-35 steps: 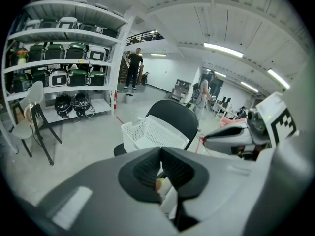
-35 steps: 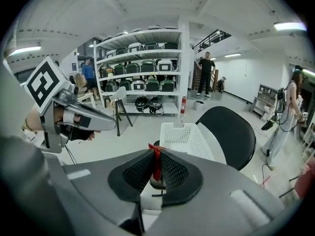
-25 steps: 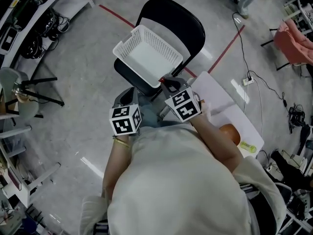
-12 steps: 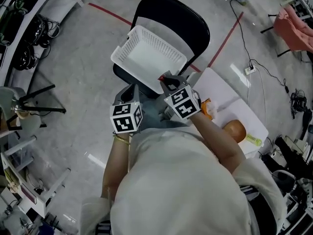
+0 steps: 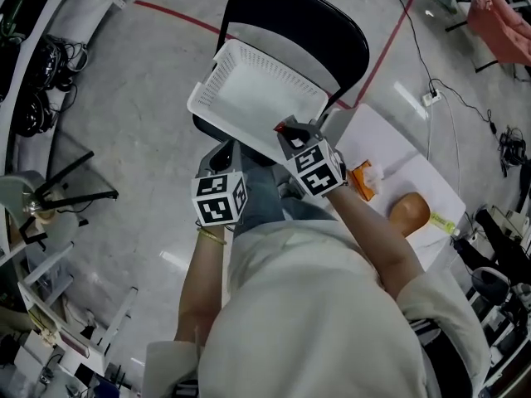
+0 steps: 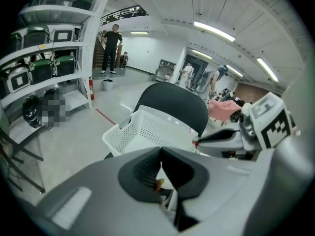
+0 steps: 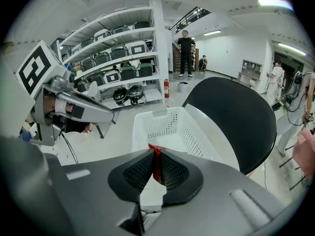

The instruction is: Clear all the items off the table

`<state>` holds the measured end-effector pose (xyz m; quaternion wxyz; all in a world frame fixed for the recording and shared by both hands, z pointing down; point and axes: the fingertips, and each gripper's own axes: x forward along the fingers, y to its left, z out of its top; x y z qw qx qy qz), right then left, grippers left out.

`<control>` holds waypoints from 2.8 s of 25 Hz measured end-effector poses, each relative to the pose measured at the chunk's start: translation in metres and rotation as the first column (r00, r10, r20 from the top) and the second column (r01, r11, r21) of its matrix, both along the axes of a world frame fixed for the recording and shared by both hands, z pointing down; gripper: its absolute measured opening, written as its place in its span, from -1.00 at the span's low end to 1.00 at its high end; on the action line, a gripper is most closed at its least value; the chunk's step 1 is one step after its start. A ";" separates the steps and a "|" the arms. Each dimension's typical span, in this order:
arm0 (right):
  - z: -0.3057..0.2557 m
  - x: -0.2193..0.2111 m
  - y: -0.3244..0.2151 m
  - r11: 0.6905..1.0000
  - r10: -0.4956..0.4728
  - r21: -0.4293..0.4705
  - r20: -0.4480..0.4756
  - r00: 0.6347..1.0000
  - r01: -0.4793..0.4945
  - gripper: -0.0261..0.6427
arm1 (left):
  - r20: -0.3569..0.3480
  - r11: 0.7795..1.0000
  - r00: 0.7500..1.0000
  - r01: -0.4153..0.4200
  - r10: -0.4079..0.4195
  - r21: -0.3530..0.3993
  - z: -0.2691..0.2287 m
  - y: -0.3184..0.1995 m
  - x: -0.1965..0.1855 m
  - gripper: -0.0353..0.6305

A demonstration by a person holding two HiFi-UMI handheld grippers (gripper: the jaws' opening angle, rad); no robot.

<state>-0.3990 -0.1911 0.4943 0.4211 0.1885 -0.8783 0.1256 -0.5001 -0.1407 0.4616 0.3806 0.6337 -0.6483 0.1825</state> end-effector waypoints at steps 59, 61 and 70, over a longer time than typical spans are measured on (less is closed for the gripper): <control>0.054 0.015 -0.007 0.980 0.174 -0.084 -0.075 0.982 -0.180 -0.92 | -0.035 0.983 0.986 -0.166 0.164 -0.083 0.044 -0.040 0.023 -0.87; 0.049 0.017 -0.007 0.978 0.185 -0.079 -0.072 0.980 -0.191 -0.92 | -0.034 0.981 0.984 -0.179 0.177 -0.080 0.040 -0.042 0.025 -0.87; 0.020 0.034 -0.005 0.963 0.264 -0.046 -0.057 0.963 -0.267 -0.92 | -0.057 0.960 0.963 -0.268 0.264 -0.077 0.023 -0.040 0.045 -0.87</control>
